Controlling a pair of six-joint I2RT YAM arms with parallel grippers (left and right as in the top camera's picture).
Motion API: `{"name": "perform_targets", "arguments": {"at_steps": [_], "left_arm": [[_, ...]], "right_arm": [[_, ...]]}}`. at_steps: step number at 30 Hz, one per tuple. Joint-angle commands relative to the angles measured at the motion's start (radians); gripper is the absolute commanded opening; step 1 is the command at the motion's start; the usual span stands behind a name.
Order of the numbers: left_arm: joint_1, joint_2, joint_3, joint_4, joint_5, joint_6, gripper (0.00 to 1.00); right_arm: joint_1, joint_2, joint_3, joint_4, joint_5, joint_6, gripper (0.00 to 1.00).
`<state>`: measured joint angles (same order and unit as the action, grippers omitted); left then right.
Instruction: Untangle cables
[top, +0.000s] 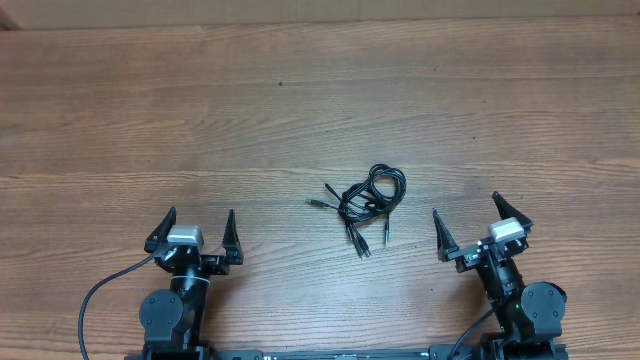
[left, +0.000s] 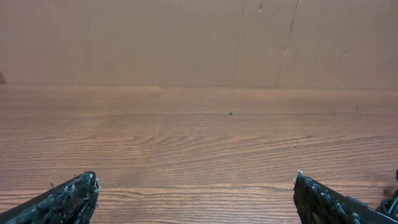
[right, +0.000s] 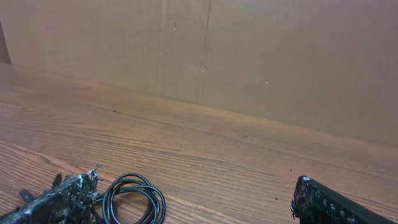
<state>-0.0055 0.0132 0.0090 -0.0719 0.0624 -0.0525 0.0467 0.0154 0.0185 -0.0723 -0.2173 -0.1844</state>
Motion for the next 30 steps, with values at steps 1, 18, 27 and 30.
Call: {"name": "perform_targets", "arguments": {"at_steps": [1,18,27,30], "left_arm": [[0.007,-0.009,-0.004,-0.003,-0.016,0.005,1.00],[0.007,-0.009,-0.004,0.025,-0.009,0.000,1.00],[0.007,-0.009,-0.004,0.032,0.063,0.005,1.00],[0.007,-0.009,0.003,0.028,0.093,0.009,1.00]], "right_arm": [[-0.003,-0.010,-0.006,0.002,0.011,0.000,1.00],[-0.003,-0.010,-0.006,0.002,0.011,0.000,1.00],[-0.003,-0.010,-0.006,0.002,0.011,0.000,1.00],[-0.003,-0.010,-0.006,0.002,0.011,0.000,1.00]]}}
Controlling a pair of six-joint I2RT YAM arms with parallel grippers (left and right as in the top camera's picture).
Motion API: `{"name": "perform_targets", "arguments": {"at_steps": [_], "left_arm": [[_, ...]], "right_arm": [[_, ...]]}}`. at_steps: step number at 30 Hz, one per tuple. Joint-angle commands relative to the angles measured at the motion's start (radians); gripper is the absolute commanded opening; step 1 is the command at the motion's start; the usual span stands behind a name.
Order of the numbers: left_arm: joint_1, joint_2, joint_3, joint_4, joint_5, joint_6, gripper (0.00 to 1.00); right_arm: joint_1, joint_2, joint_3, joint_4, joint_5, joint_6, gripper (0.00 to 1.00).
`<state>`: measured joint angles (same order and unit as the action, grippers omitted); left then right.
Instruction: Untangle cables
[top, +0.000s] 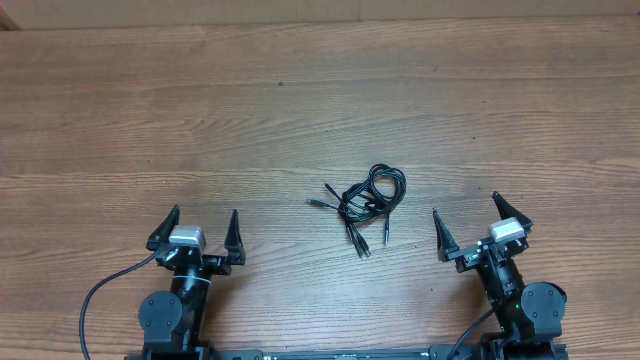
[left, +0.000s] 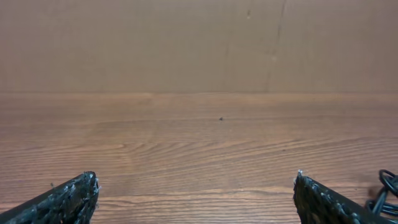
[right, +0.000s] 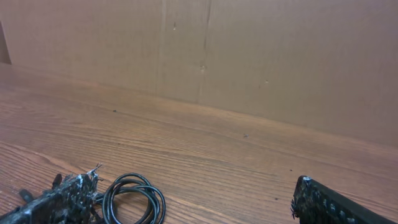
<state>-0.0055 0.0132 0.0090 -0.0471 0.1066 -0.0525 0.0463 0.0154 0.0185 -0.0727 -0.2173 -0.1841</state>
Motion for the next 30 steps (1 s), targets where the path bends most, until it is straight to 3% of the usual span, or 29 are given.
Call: {"name": "perform_targets", "arguments": {"at_steps": [1,14,30], "left_arm": [[0.007,-0.009,0.008,-0.002,0.063,0.013,1.00],[0.007,0.082,0.098,-0.085,0.077,0.054,1.00],[0.005,0.668,0.354,-0.109,0.078,0.075,1.00]], "right_arm": [[-0.003,-0.010,-0.006,0.002,0.011,-0.001,1.00],[-0.003,-0.010,-0.006,0.002,0.011,-0.001,1.00],[-0.003,-0.010,-0.006,0.002,0.011,-0.001,1.00]]}}
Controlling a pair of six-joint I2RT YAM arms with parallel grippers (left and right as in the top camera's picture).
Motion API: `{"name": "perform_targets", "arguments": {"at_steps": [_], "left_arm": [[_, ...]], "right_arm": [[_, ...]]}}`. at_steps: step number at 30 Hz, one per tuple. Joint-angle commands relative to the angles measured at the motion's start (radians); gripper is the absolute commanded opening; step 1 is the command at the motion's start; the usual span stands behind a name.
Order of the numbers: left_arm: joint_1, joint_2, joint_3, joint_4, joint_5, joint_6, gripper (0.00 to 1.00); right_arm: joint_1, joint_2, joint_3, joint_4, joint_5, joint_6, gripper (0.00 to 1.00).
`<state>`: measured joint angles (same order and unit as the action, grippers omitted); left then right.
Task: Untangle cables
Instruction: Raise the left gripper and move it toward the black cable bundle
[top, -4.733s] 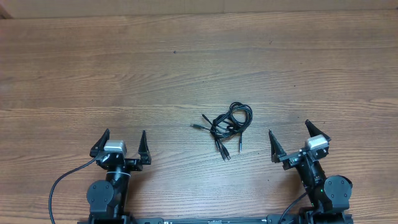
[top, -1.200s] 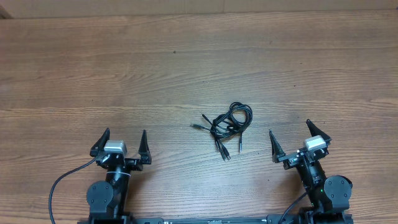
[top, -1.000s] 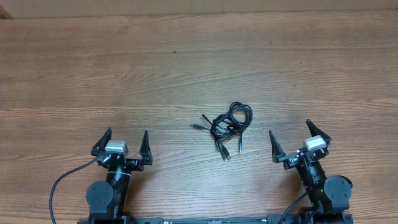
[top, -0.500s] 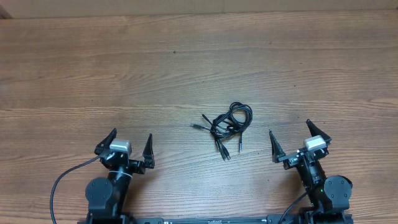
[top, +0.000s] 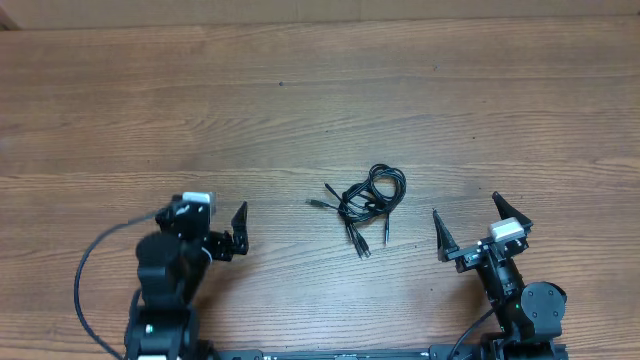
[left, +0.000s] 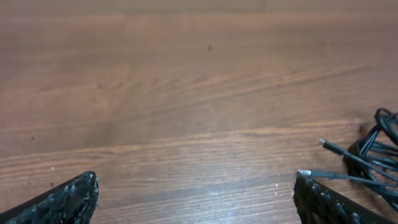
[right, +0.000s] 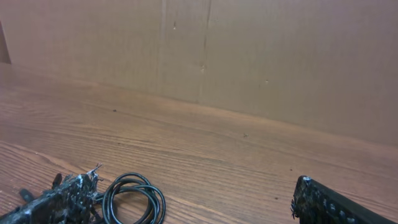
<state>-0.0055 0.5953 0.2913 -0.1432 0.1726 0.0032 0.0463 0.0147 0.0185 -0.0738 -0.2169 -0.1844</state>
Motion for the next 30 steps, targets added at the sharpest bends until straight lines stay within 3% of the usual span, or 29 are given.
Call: {"name": "perform_targets", "arguments": {"at_steps": [1,19,30], "left_arm": [[0.005,0.129,0.098,-0.029,0.012,0.019,1.00],[0.005,0.516,0.358,-0.245,-0.003,0.020,1.00],[0.000,0.635,0.432,-0.305,-0.003,0.020,1.00]], "right_arm": [[-0.003,-0.009,-0.006,0.003,0.011,0.000,1.00],[-0.003,-0.009,-0.006,0.003,0.011,0.000,1.00],[-0.003,-0.009,-0.006,0.003,0.011,0.000,1.00]]}}
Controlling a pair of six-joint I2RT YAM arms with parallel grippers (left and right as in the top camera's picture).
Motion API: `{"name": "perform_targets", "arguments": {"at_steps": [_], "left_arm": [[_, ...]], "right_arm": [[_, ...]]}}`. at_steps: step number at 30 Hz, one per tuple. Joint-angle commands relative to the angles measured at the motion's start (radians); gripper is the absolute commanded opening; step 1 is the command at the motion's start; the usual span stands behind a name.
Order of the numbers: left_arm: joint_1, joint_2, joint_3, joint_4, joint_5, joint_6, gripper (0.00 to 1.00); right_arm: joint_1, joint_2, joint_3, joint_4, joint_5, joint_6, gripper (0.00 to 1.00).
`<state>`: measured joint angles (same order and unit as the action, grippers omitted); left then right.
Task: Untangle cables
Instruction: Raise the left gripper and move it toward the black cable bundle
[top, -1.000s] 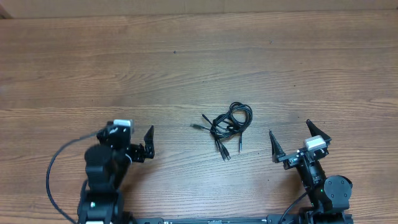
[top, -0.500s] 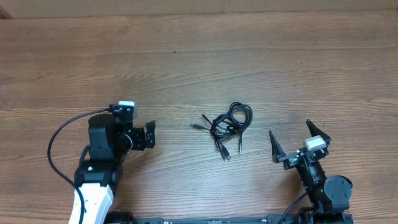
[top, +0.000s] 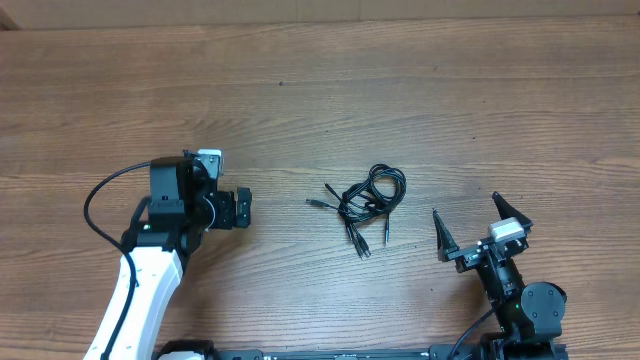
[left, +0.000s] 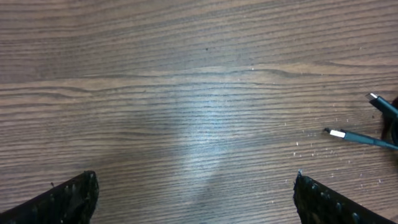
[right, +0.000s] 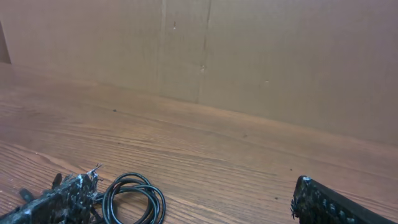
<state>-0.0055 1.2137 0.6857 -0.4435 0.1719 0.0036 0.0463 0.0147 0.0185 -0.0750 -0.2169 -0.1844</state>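
Note:
A small tangle of thin black cables (top: 365, 200) lies on the wooden table (top: 300, 100), its loops at the upper right and several plug ends pointing left and down. My left gripper (top: 240, 208) is raised over the table left of the tangle, pointing down, open and empty; its wrist view shows two plug tips (left: 339, 133) at the right edge. My right gripper (top: 467, 225) rests low at the front right, open and empty. In its wrist view the cable loops (right: 134, 196) lie by the left finger.
A cardboard wall (right: 249, 56) stands along the far edge of the table. The left arm's own black lead (top: 100, 195) arcs beside its white link.
My left arm has lifted and reached forward and right; its camera now looks almost straight down at the table, closer to the plug ends. The right arm and the cables have not moved.
Both arms first rested at the front edge with open grippers, the tangle between them. The left wrist turned slightly right, then the left arm rose and tilted down, and now hovers left of the tangle. The cables and the right arm stayed still throughout.

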Motion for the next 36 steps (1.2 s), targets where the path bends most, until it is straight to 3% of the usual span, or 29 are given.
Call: {"name": "perform_targets", "arguments": {"at_steps": [1,15,36], "left_arm": [[-0.003,0.018,0.038,-0.005,-0.003,0.019,1.00],[-0.147,0.030,0.053,-0.008,-0.071,0.057,1.00],[-0.153,0.254,0.219,-0.140,-0.040,0.068,1.00]], "right_arm": [[-0.003,-0.009,-0.006,0.004,0.011,0.000,1.00],[-0.003,-0.009,-0.006,0.004,0.011,0.000,1.00],[-0.003,-0.009,-0.006,0.004,0.011,0.000,1.00]]}}
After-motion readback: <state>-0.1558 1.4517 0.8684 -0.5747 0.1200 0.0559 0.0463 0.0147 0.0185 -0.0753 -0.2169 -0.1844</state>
